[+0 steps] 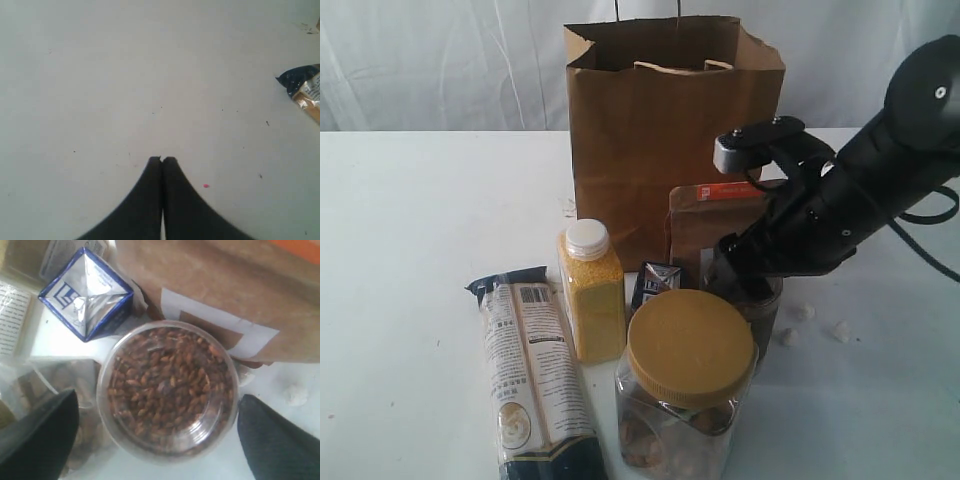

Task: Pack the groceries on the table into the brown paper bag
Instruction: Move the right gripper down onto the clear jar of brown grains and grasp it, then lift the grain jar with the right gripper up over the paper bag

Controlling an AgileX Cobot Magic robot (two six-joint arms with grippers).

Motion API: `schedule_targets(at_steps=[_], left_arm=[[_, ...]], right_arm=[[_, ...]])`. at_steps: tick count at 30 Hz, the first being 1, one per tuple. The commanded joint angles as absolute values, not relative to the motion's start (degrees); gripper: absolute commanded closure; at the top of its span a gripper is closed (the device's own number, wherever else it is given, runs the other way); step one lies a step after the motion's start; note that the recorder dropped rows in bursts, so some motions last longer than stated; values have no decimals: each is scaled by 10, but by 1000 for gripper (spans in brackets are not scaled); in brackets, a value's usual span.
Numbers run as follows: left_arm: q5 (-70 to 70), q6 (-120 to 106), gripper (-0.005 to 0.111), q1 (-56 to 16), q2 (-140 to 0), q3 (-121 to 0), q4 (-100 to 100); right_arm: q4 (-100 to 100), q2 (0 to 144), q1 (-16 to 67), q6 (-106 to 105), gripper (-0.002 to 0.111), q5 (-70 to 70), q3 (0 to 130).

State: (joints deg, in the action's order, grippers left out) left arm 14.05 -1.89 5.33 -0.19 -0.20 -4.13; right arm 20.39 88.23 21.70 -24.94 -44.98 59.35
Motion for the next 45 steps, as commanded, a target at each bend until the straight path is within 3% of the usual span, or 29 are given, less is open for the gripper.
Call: schedule_targets(at_steps=[1,19,28,45], left_arm=[[140,-15,107,50,0,0,-42],[140,-15,107,50,0,0,-42],[140,-15,107,50,0,0,-42],[140,-15,107,50,0,0,-42]], right_arm=[[191,911,223,-256,28,-436,595],[143,921,246,-218,29,-427,602],[141,921,246,-218,51,-427,602],[113,843,246,-204,53,-463,608]])
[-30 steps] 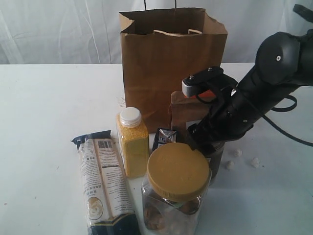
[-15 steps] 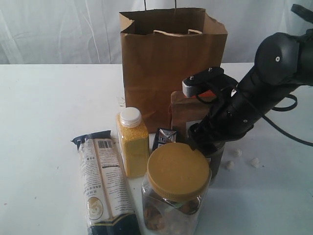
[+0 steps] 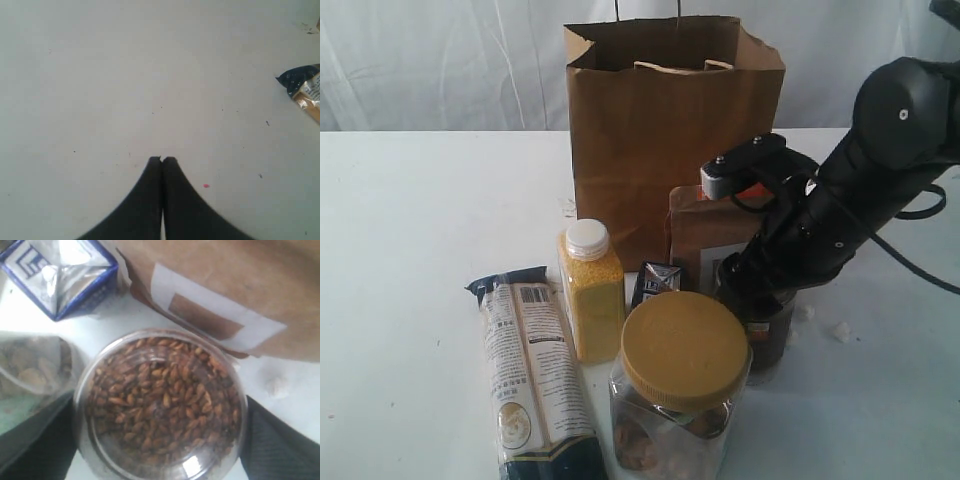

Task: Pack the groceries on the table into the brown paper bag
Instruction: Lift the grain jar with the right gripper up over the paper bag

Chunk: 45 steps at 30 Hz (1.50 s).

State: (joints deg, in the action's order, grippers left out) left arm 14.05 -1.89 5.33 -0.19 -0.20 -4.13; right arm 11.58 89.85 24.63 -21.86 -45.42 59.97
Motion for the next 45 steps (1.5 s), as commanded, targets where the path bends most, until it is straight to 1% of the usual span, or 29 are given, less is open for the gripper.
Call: schedule_targets(at_steps=[1,4,10,14,16,20,22,24,28,30,32,39,45], left_arm=[[140,-15,107,50,0,0,-42],[140,-15,107,50,0,0,-42],[140,-15,107,50,0,0,-42],[140,-15,107,50,0,0,-42],[140,-15,107,50,0,0,-42],[140,-15,107,50,0,0,-42],[140,-15,107,50,0,0,-42],[140,-15,107,50,0,0,-42],[140,-15,107,50,0,0,-42],[140,-15,107,49,0,0,-42],[140,-15,107,43,0,0,-42],[140,-15,107,38,0,0,-42],[140,-15,107,38,0,0,-42]], right_arm=[[113,833,246,-204,53,-469,608],[90,772,246,-184,53,-510,608],[81,670,246,-158,53,-505,617],[87,605,246,-111,53,-515,681],[89,597,246,-87,53,-502,741],[89,624,246,-62,53,-452,824],[89,644,246,-52,53,-397,847],[89,663,246,-46,53,-341,854],[89,743,246,-38,53,-173,855],[92,784,246,-38,53,-109,855],[92,815,246,-38,53,-77,855],[90,886,246,-55,53,-50,855],[78,920,246,-149,53,-52,851]])
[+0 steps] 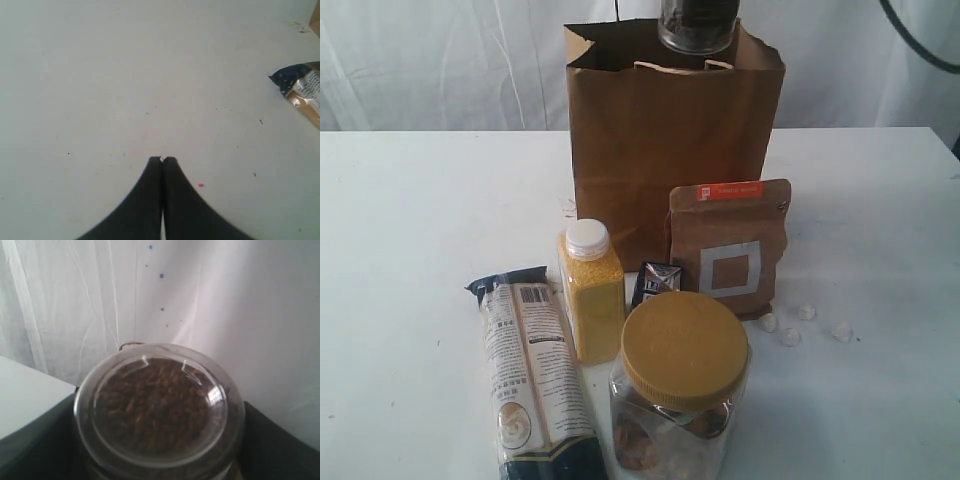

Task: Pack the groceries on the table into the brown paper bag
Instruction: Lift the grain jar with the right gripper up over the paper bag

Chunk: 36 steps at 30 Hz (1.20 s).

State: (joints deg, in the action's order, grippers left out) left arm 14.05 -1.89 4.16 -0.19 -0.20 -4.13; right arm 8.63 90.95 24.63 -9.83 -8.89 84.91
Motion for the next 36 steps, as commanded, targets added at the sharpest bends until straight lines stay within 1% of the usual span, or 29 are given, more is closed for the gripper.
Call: schedule_targets(at_steps=[1,5,12,21,28,36], left_arm=[[140,-15,107,38,0,0,-42],[140,-15,107,38,0,0,-42],[140,-15,107,38,0,0,-42],[140,-15,107,38,0,0,-42],[140,-15,107,38,0,0,-42],[140,-15,107,38,0,0,-42]], right_arm=[[78,925,245,-152,53,-47,850],[78,941,245,-152,53,-35,845],[78,958,245,-152,53,-72,845],[78,961,245,-149,53,-78,845],[78,961,245,-151,53,-138,845],[78,961,245,-151,53,-143,845]])
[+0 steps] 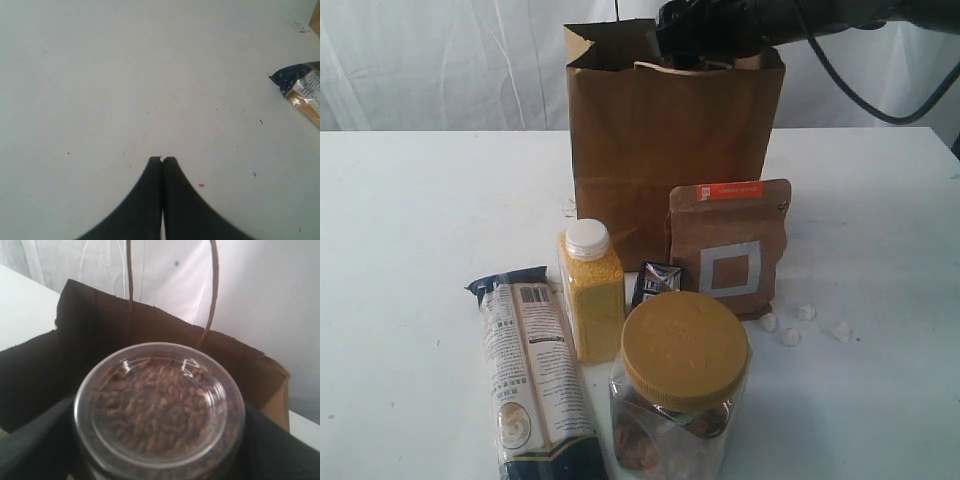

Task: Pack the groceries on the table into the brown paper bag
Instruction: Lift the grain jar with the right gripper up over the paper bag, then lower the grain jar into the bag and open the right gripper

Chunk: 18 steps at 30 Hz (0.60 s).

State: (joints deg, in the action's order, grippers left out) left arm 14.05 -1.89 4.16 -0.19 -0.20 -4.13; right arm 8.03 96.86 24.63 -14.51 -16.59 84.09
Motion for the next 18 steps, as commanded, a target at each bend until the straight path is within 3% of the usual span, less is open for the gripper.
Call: schedule_targets(at_steps=[1,18], left_arm=[[140,-15,107,38,0,0,-42],[140,-15,107,38,0,0,-42]], right_arm=[[78,961,245,-151,53,-143,845],[53,967,245,-152,52,-166,845]])
